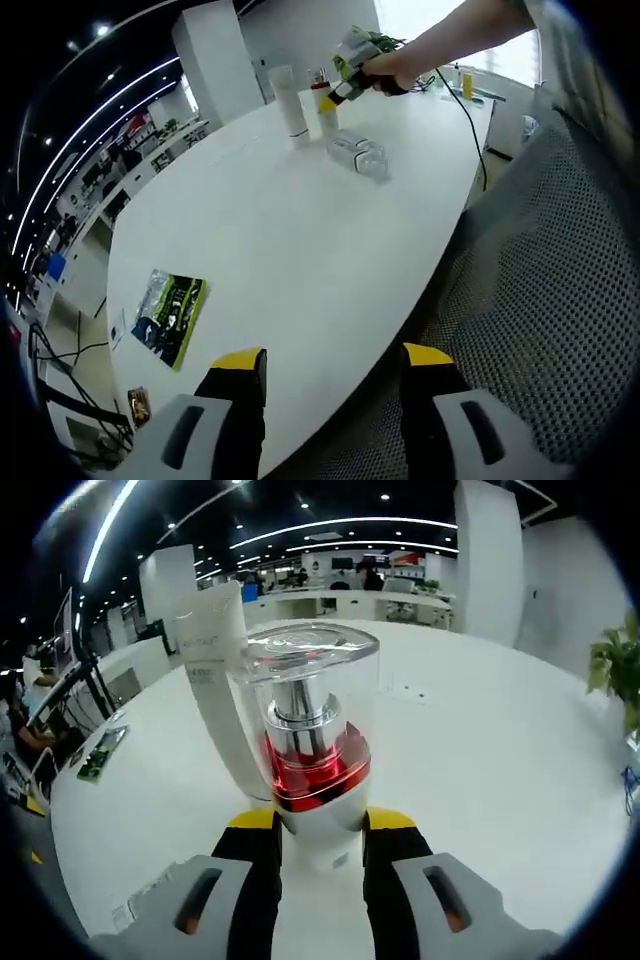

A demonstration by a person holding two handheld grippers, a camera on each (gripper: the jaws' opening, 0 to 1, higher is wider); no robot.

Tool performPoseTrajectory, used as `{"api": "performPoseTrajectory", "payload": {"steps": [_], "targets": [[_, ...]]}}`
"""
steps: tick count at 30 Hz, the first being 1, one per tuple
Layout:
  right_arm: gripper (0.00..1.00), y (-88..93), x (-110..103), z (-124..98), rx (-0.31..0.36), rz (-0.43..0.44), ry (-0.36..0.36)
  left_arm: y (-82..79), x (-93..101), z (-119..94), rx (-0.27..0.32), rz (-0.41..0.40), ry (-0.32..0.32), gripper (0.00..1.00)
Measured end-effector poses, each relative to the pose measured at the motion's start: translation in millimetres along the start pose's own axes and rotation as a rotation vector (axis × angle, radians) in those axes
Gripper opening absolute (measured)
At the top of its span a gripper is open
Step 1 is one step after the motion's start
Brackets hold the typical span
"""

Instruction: Arrange the skincare products in the storage area until every visible bottle or jar stands upright without overlapping.

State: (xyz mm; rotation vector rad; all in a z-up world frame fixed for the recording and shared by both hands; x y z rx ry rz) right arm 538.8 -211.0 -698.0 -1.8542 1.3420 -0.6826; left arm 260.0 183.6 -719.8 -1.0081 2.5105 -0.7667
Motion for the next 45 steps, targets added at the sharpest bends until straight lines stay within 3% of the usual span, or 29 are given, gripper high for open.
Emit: {"api": "performPoseTrajectory", "payload": {"steps": [5,9,11,14,15,17,18,20,22,26,27,28,29,34,41,45], "targets": [[0.28,3.3,-5,0,-0.004,0.069,0.081,-0.3,-0.2,-1,-0.001,0.007,-0.005,0.54],[0.3,4.9,-8,-1,0.002,0.064,0.05,-2.6,-1.3,-3,0.017,0.026,-0.023,0.51],[0.33,5.6,-9,-3,0.008,0.024,-0.026,-2.8,-0.9,-3,0.017,0.029,-0.02,0.51],[0.47,1.1,-5,-8,0.059,-0.05,-0.128,-2.9,0.9,-2,0.014,0.035,-0.007,0.5],[0.48,0.0,-2,-11,0.056,-0.082,-0.191,-3.2,1.3,-2,0.015,0.045,-0.004,0.5],[0.46,-2.8,4,-15,0.035,-0.16,-0.252,-3.4,2.6,-2,0.014,0.054,0.004,0.49],[0.45,-7.6,9,-16,0.024,-0.242,-0.278,-3.5,3.3,-2,0.013,0.056,0.009,0.49],[0.46,-15.1,11,-17,0.009,-0.281,-0.371,-3.4,3.9,-1,0.012,0.059,0.016,0.49],[0.46,-22.7,15,-17,-0.022,-0.366,-0.396,-3.0,4.0,-1,0.011,0.058,0.019,0.49],[0.42,-34.6,8,-11,-0.041,-0.362,-0.474,-3.2,3.9,-2,0.014,0.064,0.018,0.49],[0.33,-35.1,7,-11,-0.043,-0.359,-0.481,-3.5,3.7,-2,0.017,0.066,0.017,0.48],[0.28,-36.7,8,-12,-0.052,-0.356,-0.437,-4.0,3.1,-2,0.021,0.069,0.013,0.48],[0.28,-36.1,5,-13,-0.074,-0.338,-0.467,-4.2,2.5,-3,0.024,0.071,0.008,0.48],[0.27,-30.1,1,-14,-0.035,-0.28,-0.372,-5.9,0.0,-5,0.041,0.07,-0.012,0.47],[0.26,-22.7,-6,-20,0.006,-0.074,-0.068,-7.4,-0.9,-6,0.053,0.1,-0.032,0.47],[0.26,-22.7,-10,-21,0.003,-0.024,0.042,-7.4,-0.3,-5,0.051,0.104,-0.03,0.47]]}}
Point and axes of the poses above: the point that each gripper's makers call its tool centre point, and the gripper's own axes: z roughly forward along the fingers, x roughly to its right, y roughly out of its underside, the point moved 8 cm from there along -z, roughly backward along the fingers, and after that the axes turned 4 degrees about -z, right-handed, at the moved point
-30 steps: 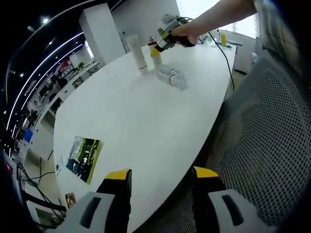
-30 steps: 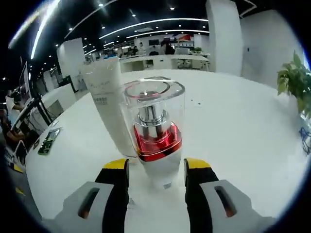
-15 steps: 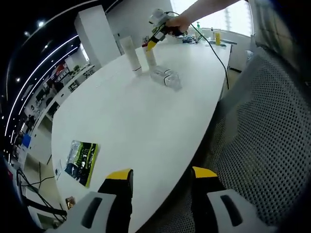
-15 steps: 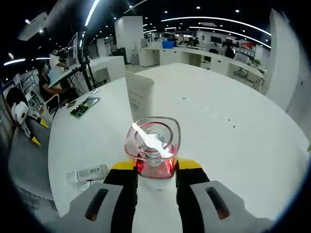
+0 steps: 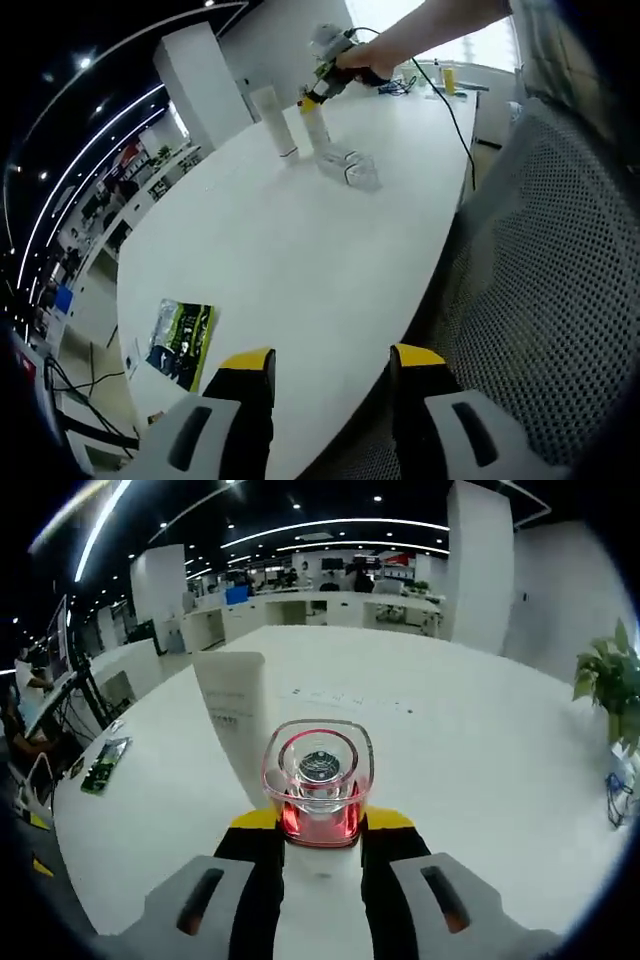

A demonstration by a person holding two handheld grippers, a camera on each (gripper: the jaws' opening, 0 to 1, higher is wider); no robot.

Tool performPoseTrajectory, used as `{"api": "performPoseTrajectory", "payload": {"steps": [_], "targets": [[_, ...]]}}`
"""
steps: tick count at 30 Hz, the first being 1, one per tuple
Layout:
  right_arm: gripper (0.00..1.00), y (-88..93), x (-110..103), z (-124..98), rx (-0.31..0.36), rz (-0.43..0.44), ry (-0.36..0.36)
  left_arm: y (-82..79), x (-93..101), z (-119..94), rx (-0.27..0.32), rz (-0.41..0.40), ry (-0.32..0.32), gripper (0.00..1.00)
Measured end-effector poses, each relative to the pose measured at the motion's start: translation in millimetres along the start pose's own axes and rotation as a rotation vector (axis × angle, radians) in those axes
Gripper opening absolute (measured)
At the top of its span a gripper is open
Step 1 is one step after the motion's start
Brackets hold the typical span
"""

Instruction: Arrange the skincare products in the storage area until every visible bottle or jar stands upright without overlapping.

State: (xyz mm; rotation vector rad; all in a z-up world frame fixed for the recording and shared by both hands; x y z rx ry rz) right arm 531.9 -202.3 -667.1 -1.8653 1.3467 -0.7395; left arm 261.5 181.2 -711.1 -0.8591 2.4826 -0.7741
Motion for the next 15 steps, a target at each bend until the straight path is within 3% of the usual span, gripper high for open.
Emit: {"api": "performPoseTrajectory", "payload": {"steps": [4,7,9,11,12,15], "targets": [[0.27,-3.2,0,2,-0.008,0.031,-0.003,0.6,-0.1,0,-0.004,-0.001,-0.004,0.47],[0.29,-2.9,3,-1,-0.017,0.027,-0.07,1.3,-0.6,0,-0.011,0.0,-0.007,0.47],[0.43,-5.6,2,-2,0.033,0.0,-0.153,-0.2,-1.5,0,0.004,-0.005,-0.016,0.47],[0.58,-5.4,8,-5,0.016,-0.114,-0.21,-1.2,-2.9,-1,0.013,-0.011,-0.027,0.47],[0.57,-7.6,13,-9,0.004,-0.23,-0.229,-0.6,-3.6,-2,0.011,-0.012,-0.033,0.47],[0.49,-22.6,22,-19,-0.012,-0.452,-0.321,-1.2,-3.8,-2,0.018,-0.013,-0.037,0.47]]}}
Point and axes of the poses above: the point that each gripper's makers call its tool centre point, and the gripper's own axes: z roughly forward along the fingers, x roughly to its right, y roughly out of its underside, the point moved 8 cm from there along -z, roughly backward along the fingers, and after that the axes turned 4 degrees about -z, right-handed, at the moved point
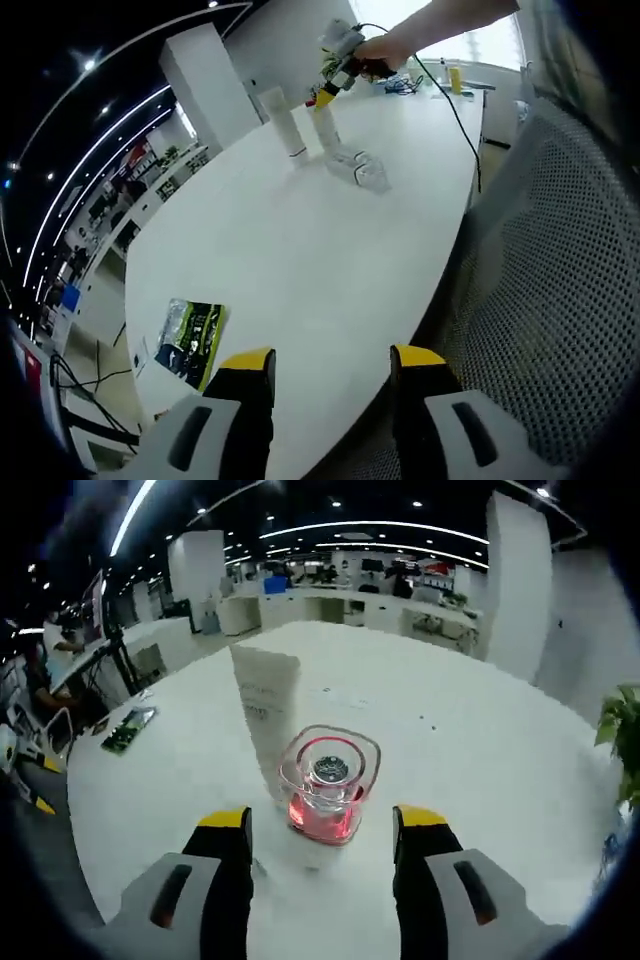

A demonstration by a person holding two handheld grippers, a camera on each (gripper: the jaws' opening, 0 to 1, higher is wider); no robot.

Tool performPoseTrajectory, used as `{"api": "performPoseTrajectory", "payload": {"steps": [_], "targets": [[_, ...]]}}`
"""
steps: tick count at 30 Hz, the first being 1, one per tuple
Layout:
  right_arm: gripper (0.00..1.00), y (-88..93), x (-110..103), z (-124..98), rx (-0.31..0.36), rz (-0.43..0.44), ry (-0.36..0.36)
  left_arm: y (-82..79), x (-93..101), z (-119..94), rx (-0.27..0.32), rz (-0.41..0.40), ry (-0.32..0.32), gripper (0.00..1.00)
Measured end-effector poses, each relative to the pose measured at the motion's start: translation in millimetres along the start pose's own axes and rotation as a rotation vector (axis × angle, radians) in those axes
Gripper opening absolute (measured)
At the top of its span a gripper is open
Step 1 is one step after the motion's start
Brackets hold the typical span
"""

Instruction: Arrange the skincare products in the storage area until every visible bottle or jar stands upright without overlapping.

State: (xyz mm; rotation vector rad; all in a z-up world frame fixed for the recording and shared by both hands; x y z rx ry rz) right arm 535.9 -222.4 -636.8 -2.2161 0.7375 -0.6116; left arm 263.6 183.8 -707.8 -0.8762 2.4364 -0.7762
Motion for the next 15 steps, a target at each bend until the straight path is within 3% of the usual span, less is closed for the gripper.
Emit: {"api": "performPoseTrajectory", "payload": {"steps": [3,4,7,8,12,14,15], "targets": [[0.49,-18.2,17,-10,-0.058,-0.172,-0.042,0.1,0.8,0,-0.002,0.008,0.004,0.47],[0.49,-28.5,23,-14,-0.088,-0.272,-0.062,0.4,1.2,1,-0.005,0.009,0.008,0.47],[0.46,-45.9,19,-16,-0.15,-0.46,-0.218,0.7,1.6,1,-0.008,0.009,0.012,0.47],[0.47,-49.1,14,-16,-0.209,-0.52,-0.302,0.8,1.6,1,-0.009,0.008,0.013,0.47],[0.43,-44.9,8,-8,-0.49,-0.76,-0.447,1.2,1.3,2,-0.011,0.005,0.014,0.47],[0.4,-50.7,10,1,-0.504,-0.836,-0.43,1.5,0.4,2,-0.014,0.002,0.011,0.47],[0.37,-52.0,9,4,-0.499,-0.816,-0.445,2.0,-0.2,1,-0.021,0.005,0.006,0.47]]}}
Point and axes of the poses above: the point that each gripper's makers call its tool centre point, and the gripper's own axes: z roughly forward along the fingers, x roughly to its right, y roughly out of its underside, the point moved 8 cm from there along -z, roughly backward along the fingers, and after that the axes turned 4 degrees about -z, right-handed, at the moved point
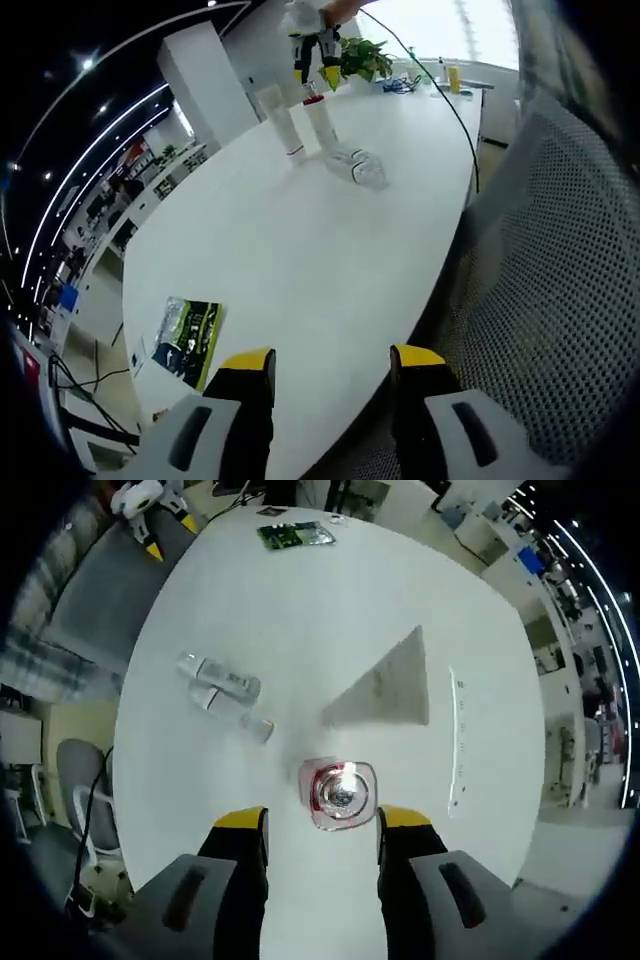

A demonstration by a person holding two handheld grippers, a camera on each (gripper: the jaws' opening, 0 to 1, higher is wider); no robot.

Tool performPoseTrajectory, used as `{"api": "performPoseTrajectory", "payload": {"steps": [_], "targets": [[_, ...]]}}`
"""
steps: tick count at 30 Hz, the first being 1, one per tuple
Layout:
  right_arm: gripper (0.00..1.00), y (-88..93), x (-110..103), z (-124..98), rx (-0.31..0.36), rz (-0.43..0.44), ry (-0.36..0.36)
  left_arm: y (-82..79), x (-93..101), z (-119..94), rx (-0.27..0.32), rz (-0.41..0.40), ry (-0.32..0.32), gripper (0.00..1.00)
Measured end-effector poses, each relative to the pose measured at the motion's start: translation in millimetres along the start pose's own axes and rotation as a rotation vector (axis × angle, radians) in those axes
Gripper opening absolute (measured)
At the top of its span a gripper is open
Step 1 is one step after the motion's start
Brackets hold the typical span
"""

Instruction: Arrange the skincare products in the storage area until every visible bottle or jar stands upright without overlapping.

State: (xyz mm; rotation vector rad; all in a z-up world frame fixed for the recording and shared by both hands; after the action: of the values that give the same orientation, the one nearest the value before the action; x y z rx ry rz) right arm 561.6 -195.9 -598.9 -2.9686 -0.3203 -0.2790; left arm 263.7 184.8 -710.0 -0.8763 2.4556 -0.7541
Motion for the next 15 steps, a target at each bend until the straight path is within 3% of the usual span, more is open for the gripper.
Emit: {"api": "performPoseTrajectory", "payload": {"steps": [5,7,8,10,15], "targets": [[0.35,-6.8,7,9,0.019,0.062,-0.08,1.1,-1.3,0,-0.006,0.002,-0.012,0.47],[0.27,-5.5,12,10,0.001,0.078,-0.066,1.3,-2.1,-1,-0.007,0.001,-0.016,0.47],[0.26,-6.2,11,10,0.014,0.138,-0.066,1.0,-2.3,-1,-0.005,-0.001,-0.018,0.47],[0.26,-6.4,12,10,0.023,0.136,-0.082,0.7,-3.1,-1,-0.001,-0.005,-0.025,0.47],[0.25,-3.2,13,8,0.033,0.319,-0.049,1.3,-3.2,0,-0.004,-0.003,-0.026,0.47]]}}
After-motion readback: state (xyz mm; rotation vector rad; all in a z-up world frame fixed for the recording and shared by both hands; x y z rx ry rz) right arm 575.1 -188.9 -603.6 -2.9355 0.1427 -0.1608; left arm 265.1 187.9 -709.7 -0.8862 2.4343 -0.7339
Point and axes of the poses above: the point that each gripper's makers call its tool centre point, and the gripper's own axes: z roughly forward along the fingers, x roughly to its right, y roughly out of its underside, the point moved 8 cm from there along -z, roughly backward along the fingers, and after that the axes turned 4 degrees about -z, right-handed, at the moved point
